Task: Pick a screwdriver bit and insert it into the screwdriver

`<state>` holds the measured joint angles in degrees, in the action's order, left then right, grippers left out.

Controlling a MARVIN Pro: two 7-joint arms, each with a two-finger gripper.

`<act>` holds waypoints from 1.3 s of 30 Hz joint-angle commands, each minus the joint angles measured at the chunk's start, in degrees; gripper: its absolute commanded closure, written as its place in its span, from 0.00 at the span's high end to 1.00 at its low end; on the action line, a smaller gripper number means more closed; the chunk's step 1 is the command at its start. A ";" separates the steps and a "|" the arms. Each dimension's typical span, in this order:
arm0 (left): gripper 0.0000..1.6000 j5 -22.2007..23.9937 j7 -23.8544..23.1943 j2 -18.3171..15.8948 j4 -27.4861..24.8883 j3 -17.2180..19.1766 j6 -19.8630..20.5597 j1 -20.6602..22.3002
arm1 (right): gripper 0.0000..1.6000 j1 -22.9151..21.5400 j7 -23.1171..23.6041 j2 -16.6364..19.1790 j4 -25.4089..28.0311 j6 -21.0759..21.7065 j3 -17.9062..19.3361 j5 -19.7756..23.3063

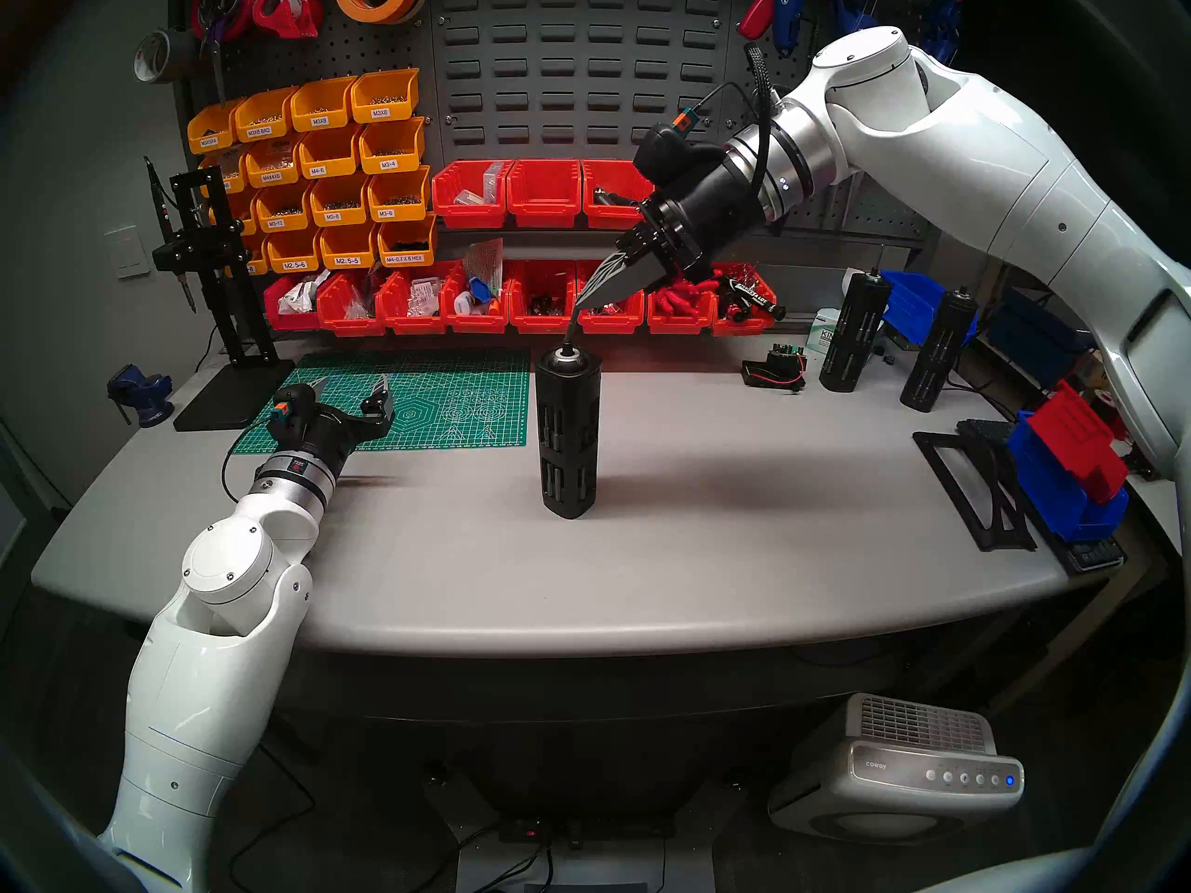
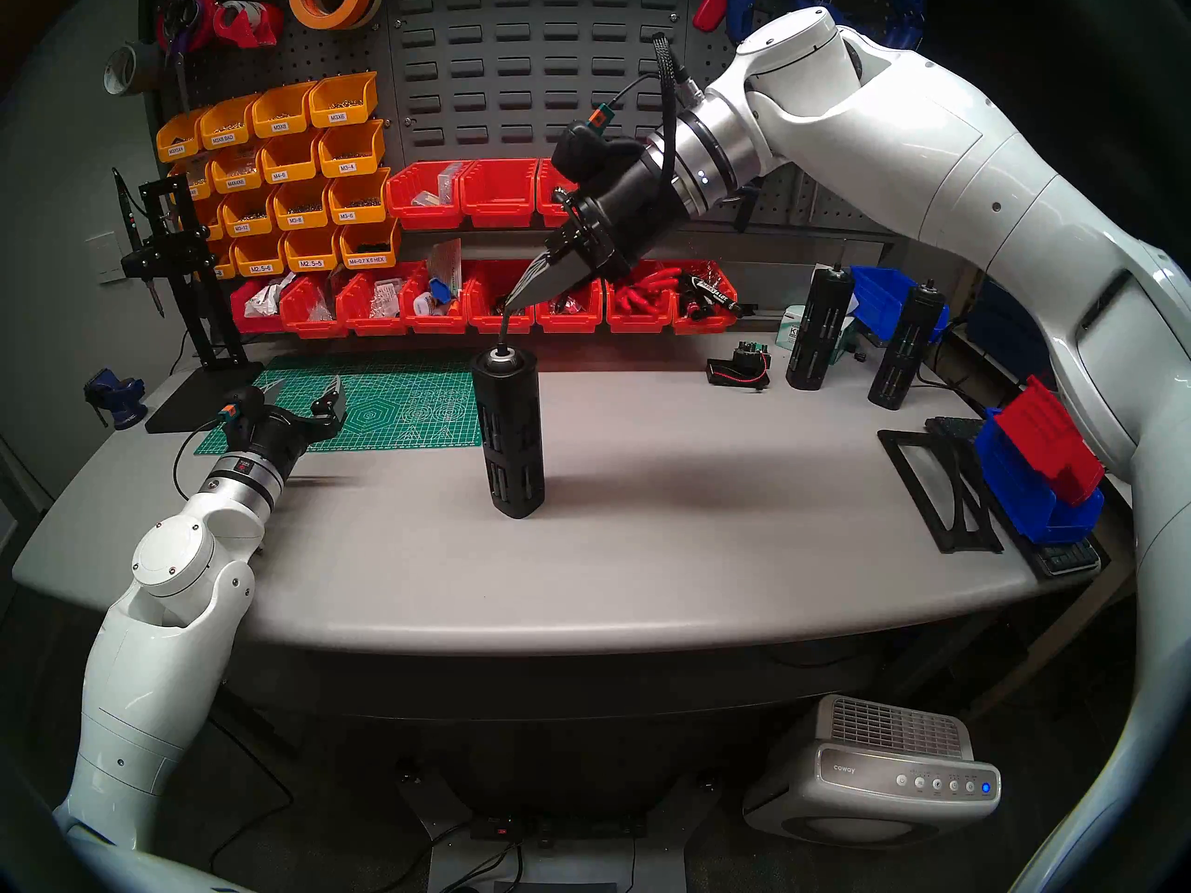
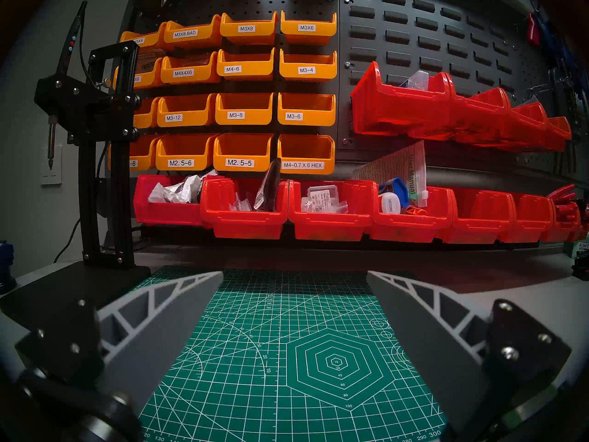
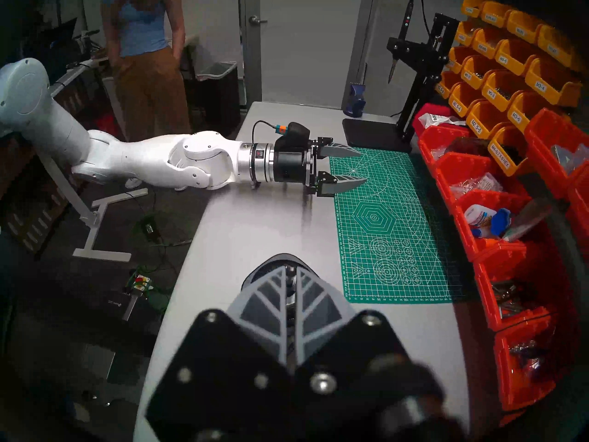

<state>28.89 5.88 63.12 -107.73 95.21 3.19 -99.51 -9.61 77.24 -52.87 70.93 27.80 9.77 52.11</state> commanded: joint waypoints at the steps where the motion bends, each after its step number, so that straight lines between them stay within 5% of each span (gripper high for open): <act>1: 1.00 0.03 -0.04 -0.01 -1.65 0.59 -1.10 1.36 | 0.00 -0.50 -0.26 -0.06 0.61 0.09 2.09 2.21; 21: 1.00 0.02 -0.04 0.00 -1.65 0.59 -1.11 1.36 | 0.00 -0.13 -4.41 2.80 4.83 2.63 2.03 2.44; 39: 1.00 0.02 -0.05 0.01 -1.65 0.60 -1.11 1.36 | 0.00 4.31 -15.97 6.58 11.35 2.91 4.45 5.82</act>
<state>28.88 5.87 63.14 -107.73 95.21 3.19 -99.51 -5.75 63.94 -48.60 80.06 31.48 12.22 56.67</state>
